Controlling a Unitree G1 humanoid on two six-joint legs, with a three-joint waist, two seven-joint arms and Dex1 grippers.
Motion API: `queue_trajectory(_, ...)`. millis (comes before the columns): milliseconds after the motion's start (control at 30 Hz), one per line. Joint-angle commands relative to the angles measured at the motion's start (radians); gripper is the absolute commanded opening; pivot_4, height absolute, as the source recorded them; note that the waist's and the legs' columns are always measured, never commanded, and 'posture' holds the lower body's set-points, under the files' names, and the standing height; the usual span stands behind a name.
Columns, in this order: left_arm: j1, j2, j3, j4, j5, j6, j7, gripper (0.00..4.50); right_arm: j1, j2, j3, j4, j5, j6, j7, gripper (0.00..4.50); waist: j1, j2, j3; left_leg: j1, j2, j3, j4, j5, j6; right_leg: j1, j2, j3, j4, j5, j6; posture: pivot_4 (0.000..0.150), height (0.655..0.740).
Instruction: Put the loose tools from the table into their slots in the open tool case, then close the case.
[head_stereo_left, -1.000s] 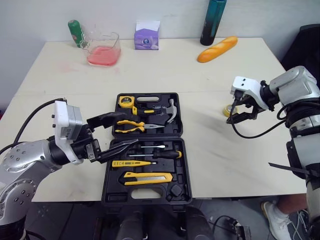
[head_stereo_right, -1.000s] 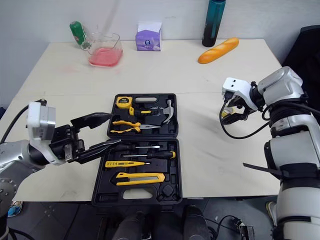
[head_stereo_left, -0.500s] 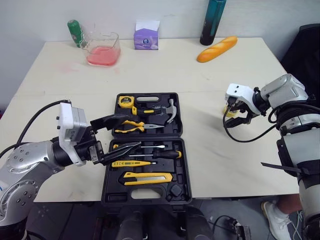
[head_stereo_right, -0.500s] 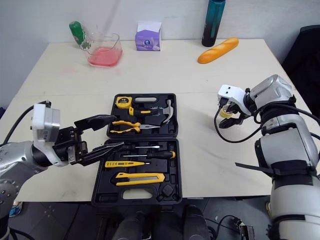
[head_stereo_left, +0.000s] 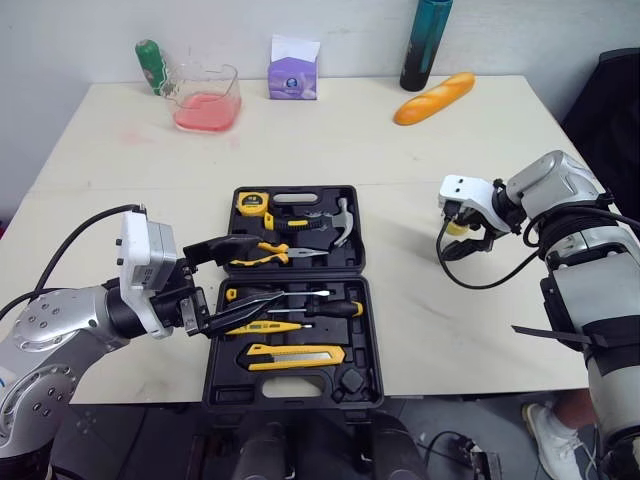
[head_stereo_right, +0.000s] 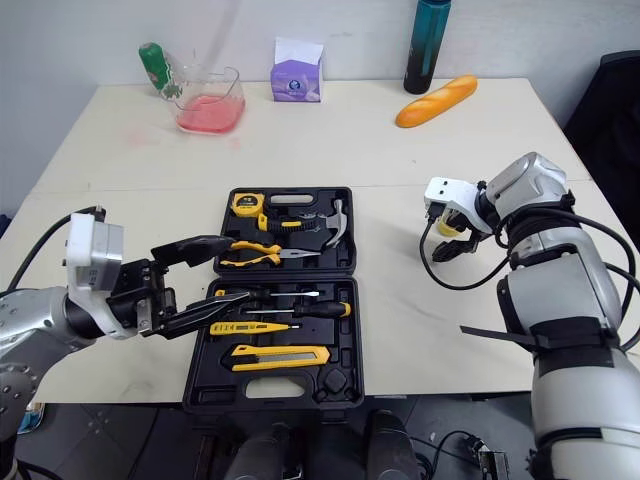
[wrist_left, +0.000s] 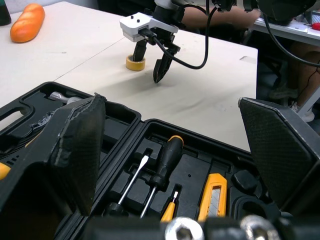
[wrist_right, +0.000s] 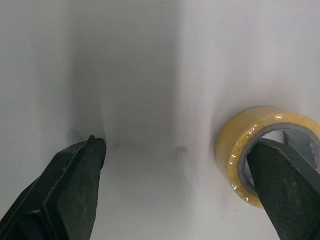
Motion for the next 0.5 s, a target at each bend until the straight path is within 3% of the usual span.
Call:
queue_trajectory(33,0.001,0.023,0.018,-0.031,-0.001,-0.013,-0.02,4.5,-0.014,-0.01,0.006,-0.001,-0.026,-0.017,-0.002,3.14,0.0,0.0,0.0,0.0,0.0,0.0,0.0,0.0,0.0,0.0,0.0,0.0,0.0,0.0,0.0,0.15,0.74)
queue_trajectory(233,0.03,0.064,0.023,-0.024,0.016,-0.03,-0.108,4.5,-0.008,-0.026,-0.005,-0.007,-0.022,-0.057,-0.038,0.24,-0.001,0.0,0.0,0.0,0.0,0.0,0.0,0.0,0.0,0.0,0.0,0.0,0.0,0.0,0.0,0.15,0.74)
queue_trajectory(267,0.037,0.066,0.02,-0.018,0.015,-0.03,-0.124,4.5,-0.011,-0.031,-0.007,-0.01,-0.021,-0.062,-0.027,0.05,-0.001,0.0,0.0,0.0,0.0,0.0,0.0,0.0,0.0,0.0,0.0,0.0,0.0,0.0,0.0,0.15,0.74)
queue_trajectory(467,0.005,0.082,-0.018,0.006,0.017,-0.013,-0.172,4.5,-0.028,-0.052,-0.03,-0.038,0.003,-0.107,0.015,0.05,-0.001,0.0,0.0,0.0,0.0,0.0,0.0,0.0,0.0,0.0,0.001,0.0,0.0,0.0,0.0,0.15,0.74)
queue_trajectory(500,-0.014,0.073,-0.031,0.013,0.07,-0.054,-0.167,4.5,-0.032,-0.056,-0.027,-0.047,0.001,-0.114,0.032,0.05,-0.001,0.0,0.0,0.0,0.0,0.0,0.0,0.0,0.0,0.0,0.001,0.0,0.0,0.0,0.0,0.15,0.74)
